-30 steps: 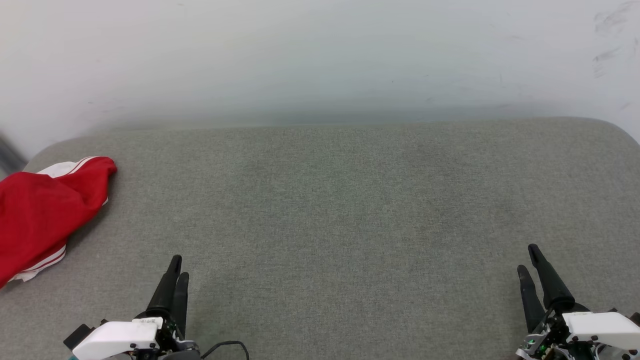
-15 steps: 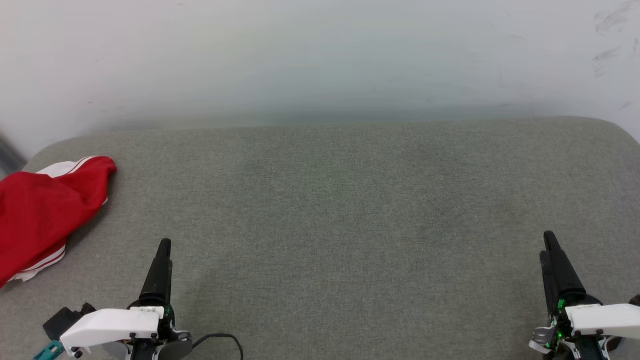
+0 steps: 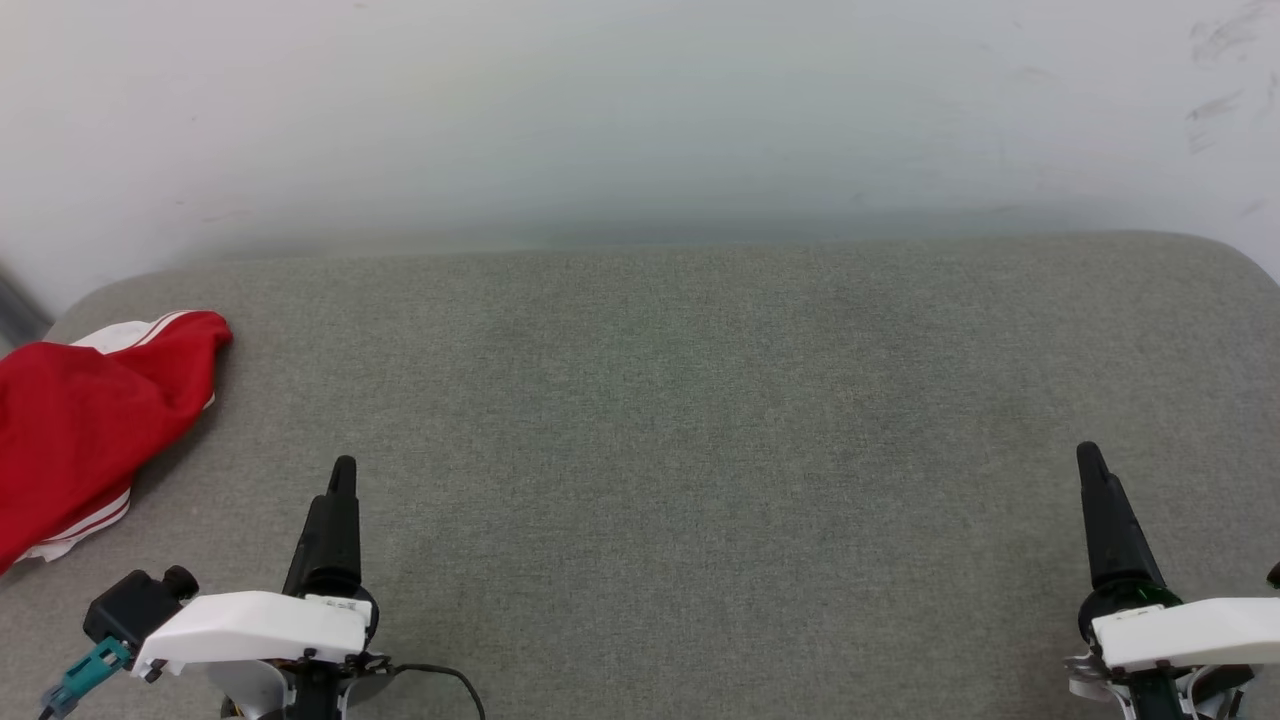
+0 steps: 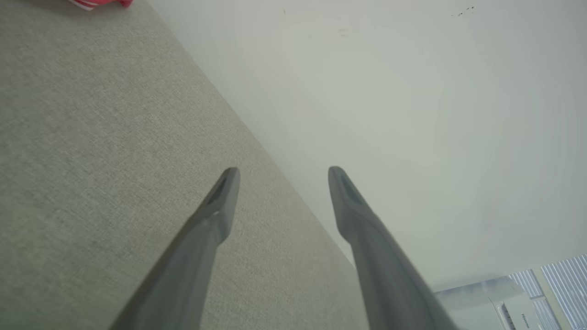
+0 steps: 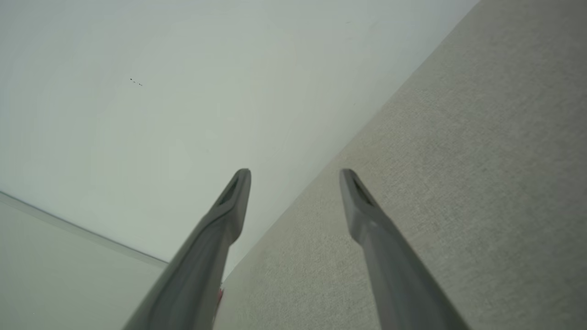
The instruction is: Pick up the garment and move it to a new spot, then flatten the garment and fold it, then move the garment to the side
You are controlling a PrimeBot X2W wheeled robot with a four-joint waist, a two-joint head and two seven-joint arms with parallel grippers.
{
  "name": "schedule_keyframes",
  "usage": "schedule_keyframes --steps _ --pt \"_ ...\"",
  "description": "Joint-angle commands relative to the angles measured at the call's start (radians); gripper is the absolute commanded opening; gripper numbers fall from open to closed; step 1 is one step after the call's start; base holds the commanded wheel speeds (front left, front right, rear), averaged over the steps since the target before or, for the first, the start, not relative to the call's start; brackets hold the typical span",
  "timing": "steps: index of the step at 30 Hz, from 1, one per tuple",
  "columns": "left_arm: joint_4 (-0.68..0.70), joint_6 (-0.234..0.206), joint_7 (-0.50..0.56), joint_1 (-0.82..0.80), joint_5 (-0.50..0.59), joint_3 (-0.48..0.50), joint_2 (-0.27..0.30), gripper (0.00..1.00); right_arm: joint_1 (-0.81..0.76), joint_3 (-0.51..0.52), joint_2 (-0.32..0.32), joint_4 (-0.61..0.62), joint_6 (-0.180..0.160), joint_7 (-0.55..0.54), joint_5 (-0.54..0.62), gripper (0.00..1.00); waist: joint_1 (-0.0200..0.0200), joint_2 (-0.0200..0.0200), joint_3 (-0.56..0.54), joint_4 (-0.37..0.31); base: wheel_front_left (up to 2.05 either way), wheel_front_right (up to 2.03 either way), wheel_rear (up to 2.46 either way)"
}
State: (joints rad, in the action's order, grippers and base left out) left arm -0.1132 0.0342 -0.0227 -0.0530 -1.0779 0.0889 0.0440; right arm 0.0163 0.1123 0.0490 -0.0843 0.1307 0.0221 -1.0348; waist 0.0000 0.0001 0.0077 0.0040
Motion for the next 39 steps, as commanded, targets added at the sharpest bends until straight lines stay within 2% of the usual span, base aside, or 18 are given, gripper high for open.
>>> schedule_keyframes --steps 1,12,13,16,17,32,39 --pt "0.024 -0.009 -0.014 -0.006 0.063 -0.009 0.004 1.00 0.001 -0.008 0.002 0.026 0.000 0.014 0.060 1.00 0.0000 -0.0001 0.000 0.000 0.00 0.00 0.00" --pt "0.045 -0.036 -0.053 0.011 0.268 -0.044 0.007 1.00 -0.023 -0.005 0.002 0.023 0.000 0.053 0.233 1.00 0.0000 -0.0001 0.001 0.003 0.00 0.00 0.00" --pt "0.049 -0.042 -0.063 0.014 0.318 -0.054 0.013 1.00 -0.030 -0.010 0.002 0.031 0.000 0.062 0.278 1.00 0.0000 -0.0001 0.001 0.004 0.00 0.00 0.00" --pt "0.053 -0.049 -0.069 0.016 0.350 -0.061 0.017 1.00 -0.034 -0.013 0.002 0.035 0.000 0.069 0.309 1.00 0.0000 -0.0001 0.001 0.004 0.00 0.00 0.00" --pt "0.060 -0.063 -0.082 0.020 0.405 -0.076 0.022 1.00 -0.041 -0.014 0.002 0.046 0.000 0.082 0.365 1.00 0.0000 -0.0001 0.001 0.005 0.00 0.00 0.00" --pt "0.086 -0.067 -0.125 0.039 0.563 -0.109 0.034 1.00 -0.073 -0.011 0.002 0.095 0.000 0.124 0.533 1.00 0.0000 -0.0001 0.000 0.011 0.00 0.00 0.00" --pt "0.088 -0.055 -0.143 0.048 0.632 -0.117 0.034 1.00 -0.085 -0.009 0.002 0.111 0.000 0.142 0.599 1.00 0.0000 -0.0001 -0.001 0.014 0.00 0.00 0.00"
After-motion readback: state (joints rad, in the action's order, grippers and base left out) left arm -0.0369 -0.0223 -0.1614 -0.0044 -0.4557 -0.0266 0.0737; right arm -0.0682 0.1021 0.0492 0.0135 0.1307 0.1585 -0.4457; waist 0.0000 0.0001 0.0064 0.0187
